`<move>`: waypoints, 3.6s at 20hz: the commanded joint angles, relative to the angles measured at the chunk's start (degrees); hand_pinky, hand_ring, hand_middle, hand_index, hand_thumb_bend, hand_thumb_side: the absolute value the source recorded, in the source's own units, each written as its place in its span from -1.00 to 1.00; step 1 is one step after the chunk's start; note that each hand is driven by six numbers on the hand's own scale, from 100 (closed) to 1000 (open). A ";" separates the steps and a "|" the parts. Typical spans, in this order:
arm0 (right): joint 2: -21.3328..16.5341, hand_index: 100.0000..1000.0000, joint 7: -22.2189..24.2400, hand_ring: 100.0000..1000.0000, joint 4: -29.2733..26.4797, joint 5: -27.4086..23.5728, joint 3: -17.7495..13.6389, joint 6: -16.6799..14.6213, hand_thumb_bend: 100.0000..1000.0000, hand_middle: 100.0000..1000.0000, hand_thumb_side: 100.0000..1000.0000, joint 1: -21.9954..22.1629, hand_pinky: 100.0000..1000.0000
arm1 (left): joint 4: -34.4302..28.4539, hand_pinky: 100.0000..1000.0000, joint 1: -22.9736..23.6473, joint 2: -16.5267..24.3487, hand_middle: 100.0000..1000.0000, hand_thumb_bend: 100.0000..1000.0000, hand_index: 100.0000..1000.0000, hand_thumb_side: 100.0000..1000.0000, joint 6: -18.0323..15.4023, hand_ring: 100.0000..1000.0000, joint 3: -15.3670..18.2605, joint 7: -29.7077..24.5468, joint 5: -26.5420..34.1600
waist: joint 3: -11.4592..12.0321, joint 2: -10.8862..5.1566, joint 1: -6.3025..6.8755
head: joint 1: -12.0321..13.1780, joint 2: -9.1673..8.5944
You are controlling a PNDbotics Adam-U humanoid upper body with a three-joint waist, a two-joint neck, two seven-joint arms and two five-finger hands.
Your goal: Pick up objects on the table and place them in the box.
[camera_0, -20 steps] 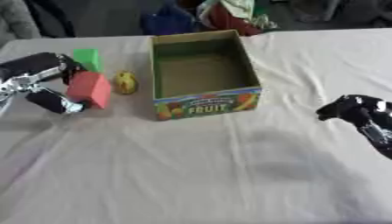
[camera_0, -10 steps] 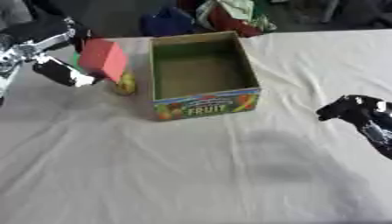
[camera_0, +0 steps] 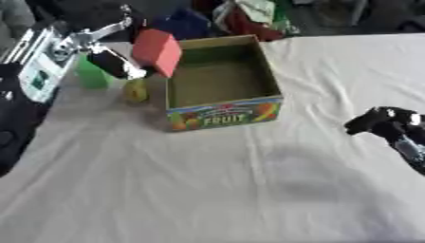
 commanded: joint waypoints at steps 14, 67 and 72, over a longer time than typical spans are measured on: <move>0.42 0.25 1.45 0.43 -0.62 -0.53 1.06 0.39 -1.00 0.09 0.04 -1.05 0.40 | 11.54 0.20 -3.75 -8.34 -0.03 -0.38 0.49 -0.24 -3.03 0.00 -0.45 4.71 -11.77 | -2.97 -0.93 0.10 | 1.57 -0.40; -0.37 0.25 0.35 0.43 -0.12 0.18 -0.09 -0.33 -1.00 0.09 0.04 -0.63 0.40 | 11.94 0.24 2.39 4.27 0.01 0.07 0.56 -0.08 0.72 0.03 2.67 3.28 -14.67 | -0.54 -0.78 -0.22 | -1.70 -0.56; -0.29 0.25 0.40 0.43 -0.13 0.16 -0.07 -0.33 -1.00 0.09 0.04 -0.67 0.40 | 13.87 0.23 2.42 3.24 0.00 0.00 0.55 -0.11 0.74 0.03 2.88 3.83 -16.17 | -0.62 -0.68 -0.23 | -1.69 -0.64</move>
